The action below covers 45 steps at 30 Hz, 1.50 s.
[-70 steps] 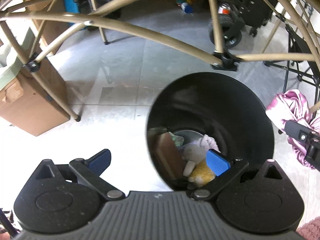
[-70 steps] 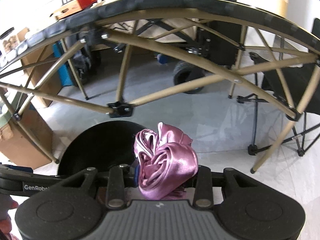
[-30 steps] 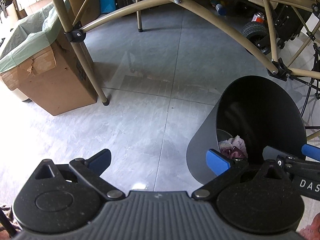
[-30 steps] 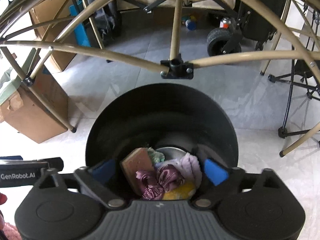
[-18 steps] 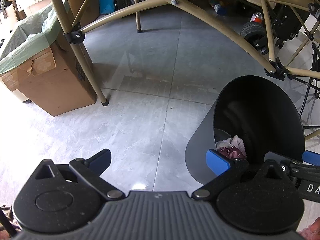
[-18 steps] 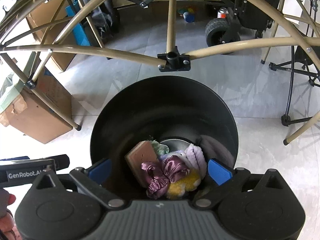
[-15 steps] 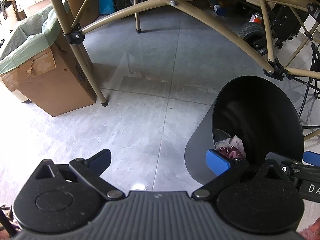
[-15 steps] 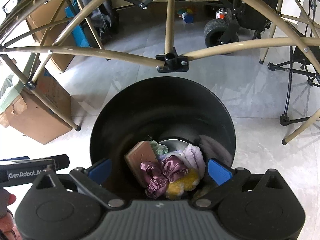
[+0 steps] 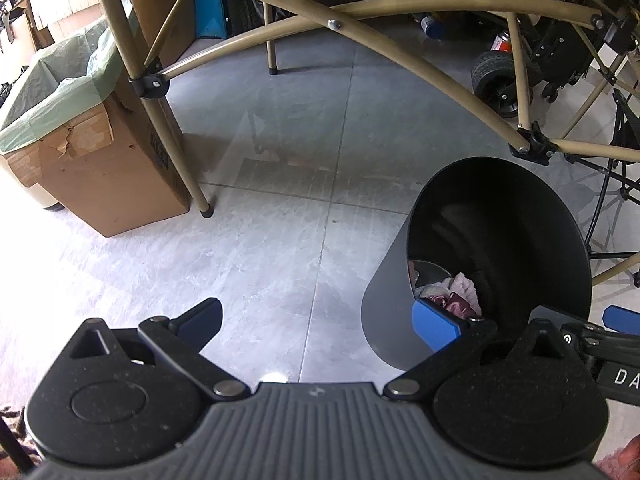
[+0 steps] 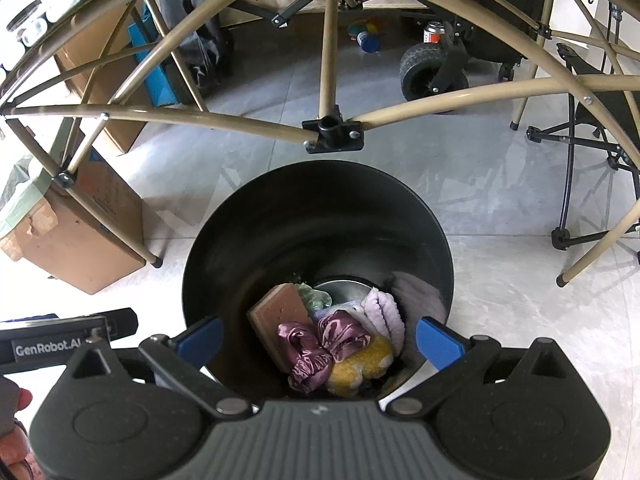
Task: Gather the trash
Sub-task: 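Raise both tools back up to the table toward the blue box and foam cylinder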
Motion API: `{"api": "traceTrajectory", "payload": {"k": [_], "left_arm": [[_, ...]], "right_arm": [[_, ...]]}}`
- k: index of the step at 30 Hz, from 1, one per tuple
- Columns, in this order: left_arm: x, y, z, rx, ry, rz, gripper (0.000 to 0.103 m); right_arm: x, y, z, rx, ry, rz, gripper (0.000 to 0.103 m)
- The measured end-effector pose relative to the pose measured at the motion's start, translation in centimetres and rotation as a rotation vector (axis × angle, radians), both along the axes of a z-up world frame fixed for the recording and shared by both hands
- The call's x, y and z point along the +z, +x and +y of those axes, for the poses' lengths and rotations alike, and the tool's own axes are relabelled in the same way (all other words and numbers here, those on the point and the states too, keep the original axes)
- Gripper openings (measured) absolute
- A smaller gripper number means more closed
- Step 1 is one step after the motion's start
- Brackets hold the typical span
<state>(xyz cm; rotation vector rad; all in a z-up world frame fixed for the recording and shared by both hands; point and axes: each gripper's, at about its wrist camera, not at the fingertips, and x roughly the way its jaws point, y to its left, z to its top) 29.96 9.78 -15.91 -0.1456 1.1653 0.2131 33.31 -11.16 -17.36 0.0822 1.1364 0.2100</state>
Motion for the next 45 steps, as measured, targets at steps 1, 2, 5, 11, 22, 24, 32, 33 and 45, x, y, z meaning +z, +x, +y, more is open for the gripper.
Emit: {"api": "traceTrajectory", "payload": {"k": [1,2,5,11,22,24,32,33,45], "left_arm": [[0.2,-0.1,0.0,0.001,0.001,-0.003,0.103],[0.4,-0.1,-0.1,0.001,0.002,-0.006,0.103],[0.7,-0.4,-0.2,0.004,0.01,-0.013,0.103],[1.8,-0.9,-0.6,0.006,0.025,-0.037,0.103],[5.4,-2.8,-1.9,0.001,0.044,-0.141,0.103],[6.2,-3.1,-2.1,0.003,0.047,-0.167,0.103],[10.8,-5.2,-2.9,0.021,0.02,-0.327,0.103],[11.7,-5.5,-3.0,0.021,0.02,-0.359,0.103],[18.2,-4.2,-4.8,0.046,-0.037,-0.535,0.103]], "right_arm": [[0.1,-0.1,-0.1,-0.003,0.0,0.0,0.103],[0.1,-0.1,-0.2,-0.006,0.002,-0.001,0.103],[0.6,-0.4,-0.4,-0.009,0.009,-0.012,0.103],[1.7,-1.1,-1.3,-0.023,0.022,-0.034,0.103],[4.9,-3.3,-2.6,-0.034,0.029,-0.118,0.103],[5.8,-3.8,-2.8,-0.032,0.036,-0.146,0.103],[11.3,-6.4,-4.5,-0.021,0.078,-0.322,0.103],[12.1,-6.6,-4.9,-0.024,0.088,-0.348,0.103],[18.9,-5.3,-8.2,-0.103,0.17,-0.618,0.103]]}}
